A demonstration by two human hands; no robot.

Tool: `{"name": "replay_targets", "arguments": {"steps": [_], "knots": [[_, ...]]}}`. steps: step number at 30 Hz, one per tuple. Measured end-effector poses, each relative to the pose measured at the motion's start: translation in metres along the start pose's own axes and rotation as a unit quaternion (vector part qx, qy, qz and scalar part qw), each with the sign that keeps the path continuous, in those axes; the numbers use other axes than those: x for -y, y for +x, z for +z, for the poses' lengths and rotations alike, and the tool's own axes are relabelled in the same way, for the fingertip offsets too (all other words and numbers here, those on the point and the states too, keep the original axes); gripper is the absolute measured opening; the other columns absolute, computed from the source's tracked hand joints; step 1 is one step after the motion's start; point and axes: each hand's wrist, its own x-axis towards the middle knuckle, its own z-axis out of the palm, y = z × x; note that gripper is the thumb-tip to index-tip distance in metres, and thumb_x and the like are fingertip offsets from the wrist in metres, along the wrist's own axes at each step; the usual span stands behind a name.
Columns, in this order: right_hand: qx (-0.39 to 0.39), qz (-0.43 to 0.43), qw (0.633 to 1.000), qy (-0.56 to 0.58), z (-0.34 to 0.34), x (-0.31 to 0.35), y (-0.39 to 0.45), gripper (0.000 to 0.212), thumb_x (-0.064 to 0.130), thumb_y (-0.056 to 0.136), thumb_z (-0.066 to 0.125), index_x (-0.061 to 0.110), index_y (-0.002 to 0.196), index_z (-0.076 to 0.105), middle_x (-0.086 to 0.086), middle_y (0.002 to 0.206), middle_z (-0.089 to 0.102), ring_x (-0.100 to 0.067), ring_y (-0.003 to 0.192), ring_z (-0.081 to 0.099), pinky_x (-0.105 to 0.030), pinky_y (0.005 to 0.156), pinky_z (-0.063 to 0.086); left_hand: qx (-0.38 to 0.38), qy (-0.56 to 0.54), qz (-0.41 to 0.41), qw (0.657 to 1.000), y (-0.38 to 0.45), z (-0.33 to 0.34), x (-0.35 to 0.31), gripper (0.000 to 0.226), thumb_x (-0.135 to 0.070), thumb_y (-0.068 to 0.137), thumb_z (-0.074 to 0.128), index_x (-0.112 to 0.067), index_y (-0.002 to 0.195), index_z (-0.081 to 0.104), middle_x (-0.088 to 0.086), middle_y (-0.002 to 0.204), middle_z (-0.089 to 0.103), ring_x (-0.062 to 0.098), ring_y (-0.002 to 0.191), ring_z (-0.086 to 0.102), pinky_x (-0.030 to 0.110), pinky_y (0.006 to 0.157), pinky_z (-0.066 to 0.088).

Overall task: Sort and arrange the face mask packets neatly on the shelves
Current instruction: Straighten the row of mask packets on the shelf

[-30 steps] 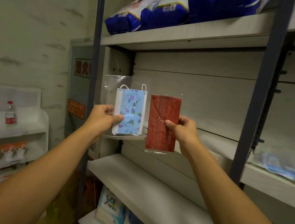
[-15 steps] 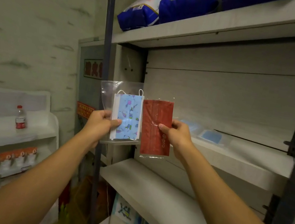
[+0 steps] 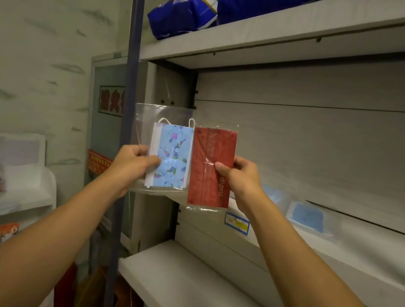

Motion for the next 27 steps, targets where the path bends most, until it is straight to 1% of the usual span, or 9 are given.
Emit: {"name": "replay_targets", "arguments": {"steps": [2,4,6,8,11,15,20,24,27], "knots": [[0.005,-0.004,1.0,-0.001,0.0,-0.002,0.015,0.023,0.01,0.095,0.068,0.009,0.118,0.065,-0.005,0.103,0.072,-0.018,0.088,0.072,-0.028,0.066,0.057,-0.007,-0.016,0.009,1.0,0.017,0.003,0.002,0.02,-0.009,0.094,0.068,-0.009,0.114,0.065,-0.002,0.099,0.071,0.015,0.086,0.073,0.026,0.06,0.06],[0.005,-0.01,1.0,-0.011,-0.002,-0.005,0.029,0.025,0.012,0.095,0.067,0.009,0.12,0.065,-0.005,0.105,0.072,-0.018,0.09,0.071,-0.028,0.066,0.056,-0.013,-0.026,0.012,1.0,0.034,0.005,0.003,0.016,-0.008,0.094,0.068,-0.01,0.109,0.066,-0.001,0.1,0.071,0.016,0.086,0.073,0.028,0.062,0.061],[-0.001,-0.016,1.0,-0.013,-0.004,-0.007,0.043,0.025,0.012,0.096,0.067,0.009,0.121,0.064,-0.005,0.105,0.072,-0.018,0.09,0.071,-0.029,0.069,0.056,-0.016,-0.037,0.017,0.999,0.051,0.007,0.002,0.008,-0.008,0.093,0.068,-0.012,0.1,0.066,0.001,0.101,0.072,0.019,0.088,0.074,0.034,0.069,0.062],[-0.01,-0.021,1.0,-0.014,-0.004,-0.01,0.056,0.026,0.011,0.095,0.067,0.008,0.121,0.065,-0.004,0.103,0.071,-0.017,0.088,0.07,-0.029,0.068,0.055,-0.013,-0.051,0.023,0.998,0.066,0.009,0.003,0.008,-0.007,0.092,0.069,-0.013,0.097,0.067,0.004,0.102,0.074,0.023,0.091,0.075,0.041,0.077,0.062],[-0.02,-0.027,0.999,-0.023,-0.001,-0.013,0.071,0.024,0.01,0.095,0.068,0.008,0.119,0.066,-0.002,0.1,0.071,-0.013,0.083,0.07,-0.024,0.062,0.052,0.0,-0.043,0.026,0.999,0.081,0.013,0.009,0.008,-0.007,0.093,0.068,-0.014,0.098,0.067,0.002,0.101,0.073,0.021,0.091,0.075,0.04,0.078,0.062],[-0.027,-0.046,0.998,-0.046,0.011,-0.019,0.088,0.017,0.009,0.095,0.068,0.009,0.113,0.067,0.002,0.092,0.07,-0.007,0.075,0.067,-0.014,0.053,0.05,0.016,-0.044,0.024,0.999,0.106,0.014,0.021,0.018,-0.009,0.094,0.068,-0.007,0.111,0.067,0.004,0.107,0.073,0.021,0.093,0.075,0.042,0.08,0.063],[-0.046,-0.071,0.994,-0.064,0.025,-0.028,0.112,0.012,0.009,0.095,0.067,0.012,0.107,0.067,0.003,0.092,0.069,-0.007,0.078,0.066,-0.015,0.059,0.049,0.037,-0.049,0.027,0.998,0.145,0.012,0.038,0.022,-0.011,0.093,0.069,-0.007,0.115,0.066,0.004,0.107,0.074,0.02,0.091,0.076,0.038,0.077,0.063],[-0.083,-0.08,0.992,-0.055,0.036,-0.033,0.135,0.018,0.01,0.095,0.068,0.011,0.112,0.068,0.003,0.093,0.071,-0.007,0.08,0.067,-0.018,0.063,0.05,0.058,-0.063,0.036,0.996,0.184,0.01,0.046,0.015,-0.008,0.094,0.068,-0.008,0.108,0.066,0.004,0.105,0.073,0.019,0.089,0.076,0.033,0.07,0.063],[-0.117,-0.087,0.988,-0.053,0.043,-0.038,0.154,0.019,0.008,0.094,0.069,0.008,0.112,0.069,0.002,0.091,0.071,-0.008,0.078,0.068,-0.021,0.066,0.051,0.082,-0.083,0.04,0.992,0.218,0.012,0.05,0.013,-0.006,0.093,0.068,-0.007,0.106,0.067,0.007,0.106,0.073,0.022,0.09,0.075,0.038,0.075,0.064]]}}
